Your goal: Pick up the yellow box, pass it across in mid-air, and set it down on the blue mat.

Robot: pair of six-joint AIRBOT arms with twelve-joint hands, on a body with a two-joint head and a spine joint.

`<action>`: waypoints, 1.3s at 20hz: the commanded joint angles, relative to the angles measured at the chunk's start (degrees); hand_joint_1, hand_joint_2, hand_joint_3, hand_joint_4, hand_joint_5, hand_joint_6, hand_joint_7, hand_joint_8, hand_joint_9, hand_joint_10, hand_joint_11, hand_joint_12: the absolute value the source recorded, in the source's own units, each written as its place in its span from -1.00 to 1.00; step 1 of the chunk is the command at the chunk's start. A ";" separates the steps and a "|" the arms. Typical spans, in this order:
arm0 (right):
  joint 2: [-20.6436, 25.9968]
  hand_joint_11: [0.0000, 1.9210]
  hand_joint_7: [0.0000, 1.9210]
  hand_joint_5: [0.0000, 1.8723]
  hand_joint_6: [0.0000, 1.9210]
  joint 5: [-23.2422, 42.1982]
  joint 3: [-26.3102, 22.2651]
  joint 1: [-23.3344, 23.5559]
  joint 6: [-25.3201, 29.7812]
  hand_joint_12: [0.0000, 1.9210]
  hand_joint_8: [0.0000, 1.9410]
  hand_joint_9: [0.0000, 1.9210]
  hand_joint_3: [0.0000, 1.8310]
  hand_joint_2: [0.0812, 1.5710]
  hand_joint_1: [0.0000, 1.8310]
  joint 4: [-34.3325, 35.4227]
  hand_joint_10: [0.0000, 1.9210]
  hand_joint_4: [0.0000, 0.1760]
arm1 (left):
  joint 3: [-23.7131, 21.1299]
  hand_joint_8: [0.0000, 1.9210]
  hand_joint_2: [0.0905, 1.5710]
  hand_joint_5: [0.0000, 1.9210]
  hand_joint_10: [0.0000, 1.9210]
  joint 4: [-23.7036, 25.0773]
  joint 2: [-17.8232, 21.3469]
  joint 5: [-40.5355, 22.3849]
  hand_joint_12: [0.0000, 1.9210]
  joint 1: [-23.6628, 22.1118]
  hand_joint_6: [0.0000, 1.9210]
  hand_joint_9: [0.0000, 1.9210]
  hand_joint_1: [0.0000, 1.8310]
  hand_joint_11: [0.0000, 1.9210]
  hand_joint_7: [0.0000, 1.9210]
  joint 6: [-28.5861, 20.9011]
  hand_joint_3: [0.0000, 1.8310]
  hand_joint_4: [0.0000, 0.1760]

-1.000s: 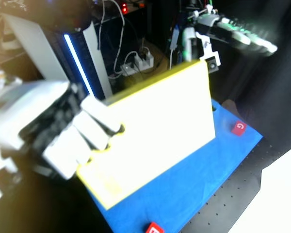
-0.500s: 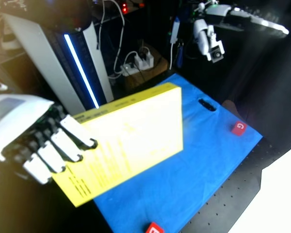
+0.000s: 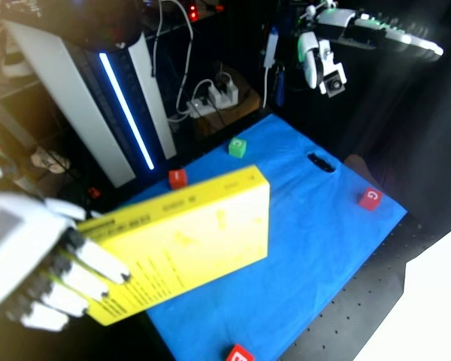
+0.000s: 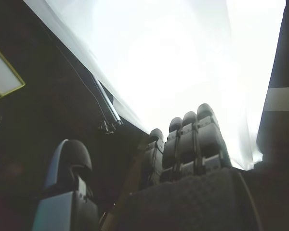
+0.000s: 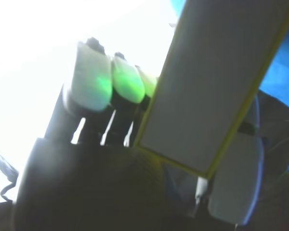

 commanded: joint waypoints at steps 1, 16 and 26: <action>-0.34 0.08 -0.23 -0.27 0.71 3.07 0.10 0.22 -0.67 1.00 0.99 -0.07 -0.93 0.58 0.11 -0.45 1.00 -1.00 | -0.09 -1.00 0.42 -1.00 -1.00 0.66 0.26 -6.74 -1.00 -0.37 -1.00 -1.00 -0.49 -1.00 -1.00 -0.10 -1.00 0.63; -0.95 -1.00 -1.00 -1.00 -1.00 3.73 1.04 0.25 -0.28 -1.00 -1.00 -1.00 -1.00 0.46 -0.74 -0.47 -1.00 0.52 | -0.11 -1.00 0.36 -1.00 -1.00 0.68 -0.06 -6.82 -1.00 -0.26 -1.00 -1.00 -0.28 -1.00 -1.00 -0.11 -1.00 0.75; 4.23 -1.00 -1.00 -1.00 -1.00 14.47 -1.85 0.24 -0.29 -1.00 -1.00 -1.00 -1.00 0.43 -0.78 -3.02 -1.00 0.88 | -0.11 -1.00 0.32 -1.00 -1.00 0.57 -0.45 -7.03 -1.00 0.26 -1.00 -1.00 -0.19 -1.00 -1.00 -0.12 -1.00 0.96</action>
